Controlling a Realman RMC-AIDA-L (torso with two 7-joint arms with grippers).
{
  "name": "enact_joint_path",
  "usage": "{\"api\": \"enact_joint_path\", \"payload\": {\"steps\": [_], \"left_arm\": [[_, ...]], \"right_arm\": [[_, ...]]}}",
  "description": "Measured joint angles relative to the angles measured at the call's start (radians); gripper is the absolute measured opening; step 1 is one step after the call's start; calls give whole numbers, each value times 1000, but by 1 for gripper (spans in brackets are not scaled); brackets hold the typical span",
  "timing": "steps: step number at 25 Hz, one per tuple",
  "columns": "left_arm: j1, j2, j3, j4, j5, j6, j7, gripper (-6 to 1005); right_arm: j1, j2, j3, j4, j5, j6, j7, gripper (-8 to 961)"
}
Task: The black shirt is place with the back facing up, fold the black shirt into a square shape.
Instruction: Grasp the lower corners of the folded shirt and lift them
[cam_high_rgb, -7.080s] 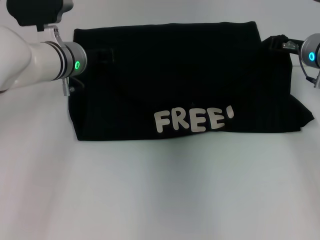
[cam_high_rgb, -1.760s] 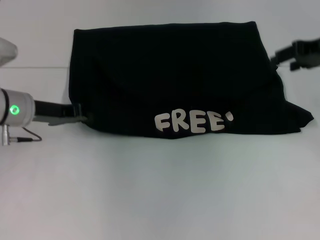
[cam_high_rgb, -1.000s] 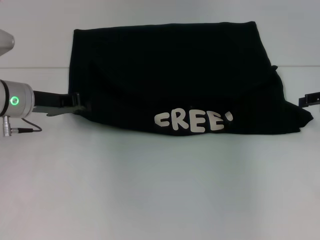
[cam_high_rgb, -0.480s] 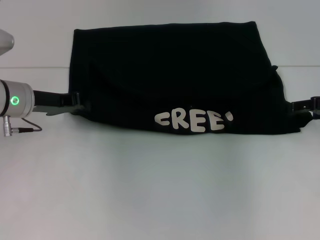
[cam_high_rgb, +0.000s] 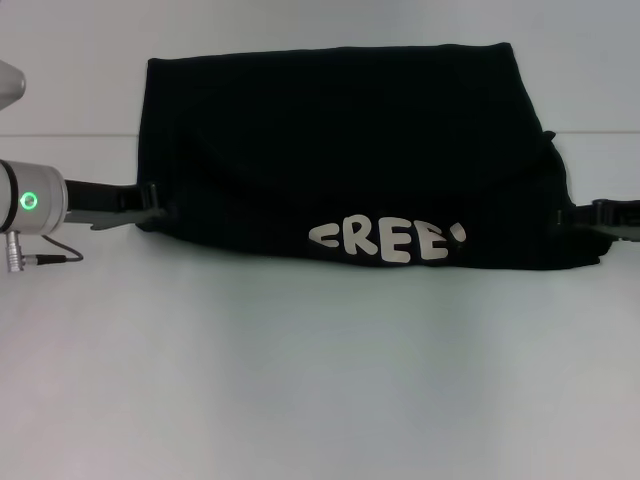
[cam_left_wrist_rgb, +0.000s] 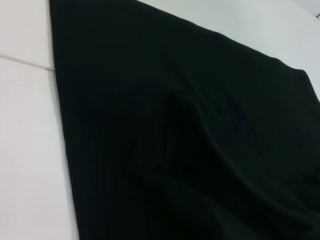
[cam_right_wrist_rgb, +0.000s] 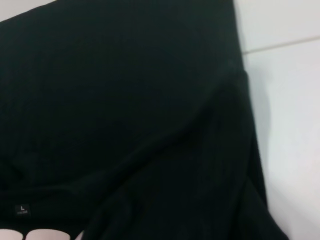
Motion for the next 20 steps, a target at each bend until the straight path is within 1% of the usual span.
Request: {"api": "enact_joint_path", "payload": {"steps": [5,9,15,20], "left_arm": [[1,0,0,0,-5,-4,0,-2],[2,0,-1,0,-5,-7,1,-2],[2,0,-10,0,-6,-7,5,-2],[3,0,-12,0,-19,-7,9,-2]], "right_arm": [[24,18,-18,20,-1,29,-18,912],[34,26,-26,32,3,36,-34,907],[33,29,-17,34,22,30,-44,900],[21,24,-21,34,94,9,-89,894]]}}
